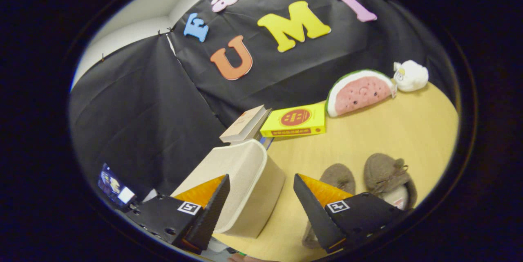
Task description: Open the storage box then place both shoes into the box .Put the left shoe in first, then the right shoe, with the right side of both shoes facing outward in a uniform manner.
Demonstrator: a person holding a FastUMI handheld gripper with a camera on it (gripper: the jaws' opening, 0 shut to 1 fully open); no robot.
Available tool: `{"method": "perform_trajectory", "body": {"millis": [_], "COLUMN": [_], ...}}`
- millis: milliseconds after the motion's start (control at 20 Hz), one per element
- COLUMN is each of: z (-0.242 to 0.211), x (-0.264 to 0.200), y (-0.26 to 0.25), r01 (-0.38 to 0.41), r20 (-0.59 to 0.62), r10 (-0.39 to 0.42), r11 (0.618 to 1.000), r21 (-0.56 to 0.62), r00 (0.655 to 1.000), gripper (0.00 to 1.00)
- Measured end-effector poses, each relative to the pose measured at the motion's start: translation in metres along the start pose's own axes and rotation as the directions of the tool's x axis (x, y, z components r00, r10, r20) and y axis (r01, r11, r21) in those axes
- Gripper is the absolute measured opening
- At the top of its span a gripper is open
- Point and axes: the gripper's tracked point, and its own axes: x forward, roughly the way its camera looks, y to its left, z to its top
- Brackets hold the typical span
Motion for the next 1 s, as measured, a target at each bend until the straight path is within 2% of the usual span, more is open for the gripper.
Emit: {"method": "perform_trajectory", "body": {"millis": [150, 450, 600, 800, 1000], "z": [-0.01, -0.024, -0.029, -0.03, -0.032], "x": [0.019, 0.043, 0.058, 0.065, 0.07], "y": [0.017, 0.022, 0.031, 0.032, 0.027], "r01": [-0.118, -0.204, -0.272, -0.32, -0.32], "r20": [-0.077, -0.158, -0.179, -0.197, -0.203], "r10": [0.124, 0.242, 0.334, 0.419, 0.439], "r11": [0.99, 0.952, 0.914, 0.862, 0.84], "r21": [0.08, 0.227, 0.3, 0.393, 0.439], "r00": [0.989, 0.957, 0.925, 0.886, 0.875], "gripper": [0.95, 0.95, 0.95, 0.95, 0.72]}}
